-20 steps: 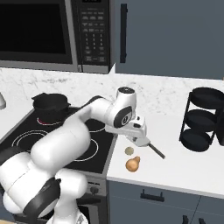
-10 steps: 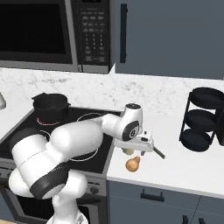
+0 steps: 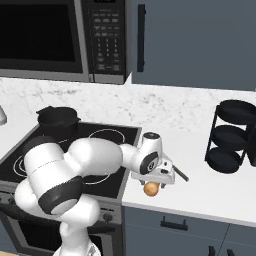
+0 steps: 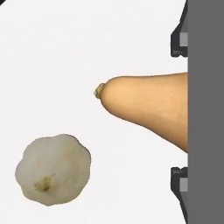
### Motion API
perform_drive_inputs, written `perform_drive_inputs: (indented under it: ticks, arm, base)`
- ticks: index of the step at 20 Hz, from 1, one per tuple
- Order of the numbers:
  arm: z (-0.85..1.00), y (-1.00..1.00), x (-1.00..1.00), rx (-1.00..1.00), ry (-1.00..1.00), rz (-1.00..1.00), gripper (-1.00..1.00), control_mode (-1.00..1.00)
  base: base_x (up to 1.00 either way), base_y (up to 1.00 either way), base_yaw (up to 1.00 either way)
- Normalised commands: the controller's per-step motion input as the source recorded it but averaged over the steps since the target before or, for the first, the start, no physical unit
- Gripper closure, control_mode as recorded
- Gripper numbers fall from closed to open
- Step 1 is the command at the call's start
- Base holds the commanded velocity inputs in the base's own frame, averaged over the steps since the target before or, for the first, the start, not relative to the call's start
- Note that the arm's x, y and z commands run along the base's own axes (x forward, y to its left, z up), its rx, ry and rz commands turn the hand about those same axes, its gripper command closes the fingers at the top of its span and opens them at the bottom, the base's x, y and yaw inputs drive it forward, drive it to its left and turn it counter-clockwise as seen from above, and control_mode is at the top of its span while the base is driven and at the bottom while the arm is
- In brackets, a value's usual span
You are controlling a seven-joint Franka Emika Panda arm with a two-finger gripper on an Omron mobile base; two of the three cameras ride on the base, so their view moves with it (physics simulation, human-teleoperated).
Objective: Put the squash and garlic in the pot. Retrieve the spatula and lightly stir the vegetables in the pot.
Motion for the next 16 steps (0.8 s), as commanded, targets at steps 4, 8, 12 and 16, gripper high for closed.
perform_drive_inputs:
  ticks: [4,8,12,16]
  arm:
    - [-0.4,-0.06,0.0,0.0,0.0,0.0,-1.0,-1.0]
    - [-0.23,-0.03,0.0,0.0,-0.04,0.0,1.0,-1.0]
    - [0.0,0.0,-0.18,0.0,-0.19,0.0,1.0,-1.0]
    - [0.24,0.0,-0.4,0.01,-0.25,0.0,1.0,-1.0]
  base:
    - [0.0,0.0,0.0]
    - [0.0,0.0,0.0]
    - [0.0,0.0,0.0]
    - [0.0,0.0,0.0]
